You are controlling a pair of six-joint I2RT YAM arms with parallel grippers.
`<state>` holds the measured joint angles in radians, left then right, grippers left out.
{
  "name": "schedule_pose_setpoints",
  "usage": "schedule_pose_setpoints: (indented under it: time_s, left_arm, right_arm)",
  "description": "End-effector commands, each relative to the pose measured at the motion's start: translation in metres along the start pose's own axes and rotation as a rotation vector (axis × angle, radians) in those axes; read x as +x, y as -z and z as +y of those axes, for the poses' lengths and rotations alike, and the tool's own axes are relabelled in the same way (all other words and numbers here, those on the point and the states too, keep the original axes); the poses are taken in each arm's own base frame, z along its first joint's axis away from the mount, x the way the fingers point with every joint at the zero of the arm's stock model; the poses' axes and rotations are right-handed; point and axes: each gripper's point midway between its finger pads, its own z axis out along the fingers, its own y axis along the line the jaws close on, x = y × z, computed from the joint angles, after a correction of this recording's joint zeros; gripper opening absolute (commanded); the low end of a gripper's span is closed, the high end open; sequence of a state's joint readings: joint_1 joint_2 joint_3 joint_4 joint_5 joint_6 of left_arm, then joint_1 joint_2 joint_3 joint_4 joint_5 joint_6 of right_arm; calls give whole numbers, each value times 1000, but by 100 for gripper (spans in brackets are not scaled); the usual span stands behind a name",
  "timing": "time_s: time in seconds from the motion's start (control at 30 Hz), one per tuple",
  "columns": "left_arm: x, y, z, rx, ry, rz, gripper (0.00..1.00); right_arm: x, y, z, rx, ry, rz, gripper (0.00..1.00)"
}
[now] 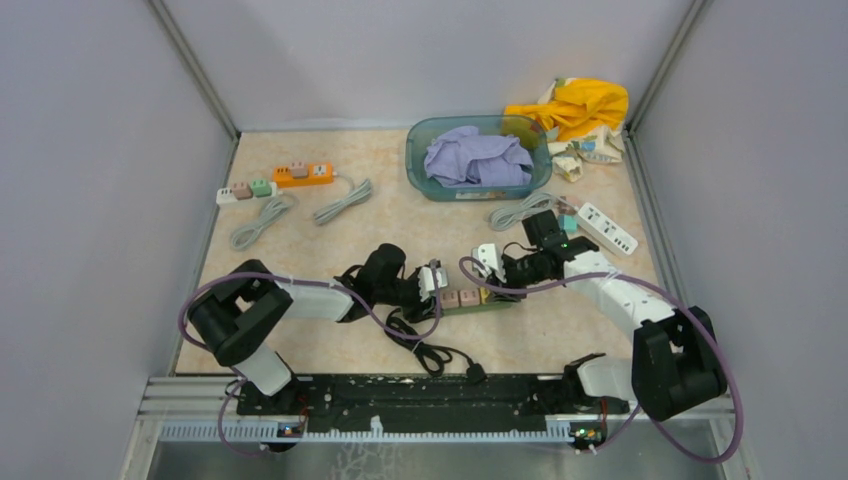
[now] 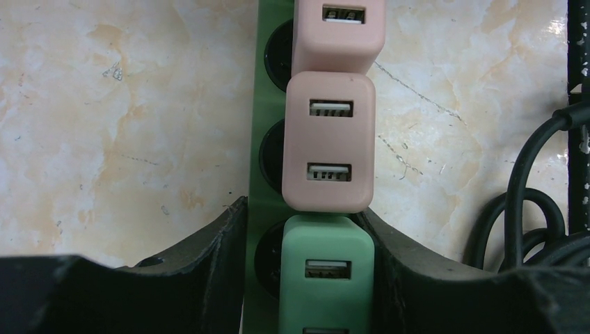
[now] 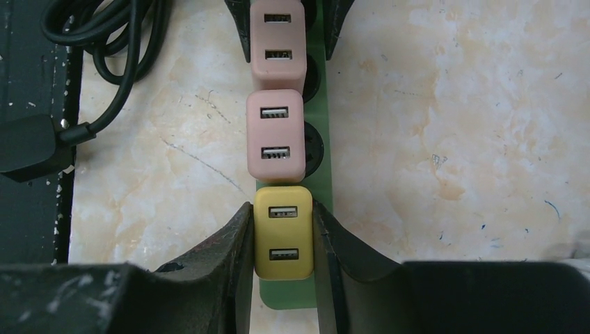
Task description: Pull the plug off the socket
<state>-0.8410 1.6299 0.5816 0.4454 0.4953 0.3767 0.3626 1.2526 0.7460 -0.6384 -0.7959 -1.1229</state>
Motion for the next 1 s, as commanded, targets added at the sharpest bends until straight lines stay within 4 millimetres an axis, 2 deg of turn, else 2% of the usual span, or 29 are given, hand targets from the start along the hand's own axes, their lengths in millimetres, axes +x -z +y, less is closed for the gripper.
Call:
schedule_pose_setpoints:
  time_s: [0.0,0.23,0.47,0.57,0.77,0.97]
  left_arm:
    - [30,-2,-10,23,63,101,1]
    - [31,-3,-10,26,68,104,0]
    - [32,-2,-11,31,70,106,1]
    - [32,-2,-12,32,70,107,1]
    - [31,-4,-12,40,70,105,1]
    - [27,-5,-12,49,77,97,1]
  right_arm:
    - [-50,8,0,-44,98,-195,0]
    - [-56,0,-21,53,42,-187,0]
    - [-47,12,-41,142,32,-121,0]
    - [-43,19,-35,132,73,-112,0]
    - [-53,15,-3,-7,127,-198,0]
    - [-57,5,-5,-13,95,-204,0]
